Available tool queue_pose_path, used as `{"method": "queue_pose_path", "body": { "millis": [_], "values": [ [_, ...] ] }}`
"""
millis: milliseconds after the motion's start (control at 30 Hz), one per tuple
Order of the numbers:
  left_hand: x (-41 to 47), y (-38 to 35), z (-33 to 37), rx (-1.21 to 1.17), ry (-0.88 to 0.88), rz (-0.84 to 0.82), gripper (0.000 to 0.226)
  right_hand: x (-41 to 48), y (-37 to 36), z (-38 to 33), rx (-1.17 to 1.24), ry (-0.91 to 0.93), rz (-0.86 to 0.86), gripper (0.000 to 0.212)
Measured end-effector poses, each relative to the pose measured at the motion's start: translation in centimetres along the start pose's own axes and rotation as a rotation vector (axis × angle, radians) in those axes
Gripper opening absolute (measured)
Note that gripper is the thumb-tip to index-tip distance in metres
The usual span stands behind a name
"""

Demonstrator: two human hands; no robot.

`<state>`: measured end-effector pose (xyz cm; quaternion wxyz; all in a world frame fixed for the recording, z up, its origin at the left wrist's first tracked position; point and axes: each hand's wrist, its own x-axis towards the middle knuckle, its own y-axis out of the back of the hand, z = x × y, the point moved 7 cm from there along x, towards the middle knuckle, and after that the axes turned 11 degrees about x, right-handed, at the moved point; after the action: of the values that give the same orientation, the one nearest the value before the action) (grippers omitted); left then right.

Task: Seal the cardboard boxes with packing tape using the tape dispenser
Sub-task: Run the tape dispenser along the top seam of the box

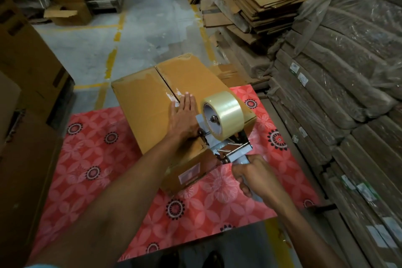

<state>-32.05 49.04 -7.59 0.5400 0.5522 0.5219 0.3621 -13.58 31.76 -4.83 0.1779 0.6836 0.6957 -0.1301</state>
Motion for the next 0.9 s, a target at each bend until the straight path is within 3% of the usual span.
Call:
{"method": "queue_pose_path", "body": {
  "millis": [167, 333, 500, 633, 733, 900],
  "values": [
    [-0.1, 0.7, 0.0, -0.011, -0.013, -0.036, 0.112, -0.7, 0.0, -0.2, -0.035, 0.021, -0.005, 0.014],
    [0.1, 0.3, 0.3, -0.053, 0.019, -0.013, 0.085, -3.9, 1.6, 2.2, -0.005, -0.002, 0.017, 0.013],
    [0.5, -0.1, 0.2, -0.143, 0.067, 0.041, 0.094, -4.8, 2.3, 5.1, 0.046, -0.03, 0.044, 0.01],
    [-0.8, 1.3, 1.3, -0.138, -0.144, 0.211, 0.08, -3.2, 1.4, 6.7, 0.135, -0.06, 0.066, 0.01],
    [-2.9, 0.9, 2.7, -0.104, -0.356, 0.2, 0.082, -2.5, 0.7, 7.7, 0.183, -0.046, 0.042, 0.011],
    [-3.6, 0.4, 2.5, -0.074, -0.367, 0.165, 0.074, -2.1, -0.7, 10.5, 0.346, -0.182, 0.008, 0.015]
  ]
}}
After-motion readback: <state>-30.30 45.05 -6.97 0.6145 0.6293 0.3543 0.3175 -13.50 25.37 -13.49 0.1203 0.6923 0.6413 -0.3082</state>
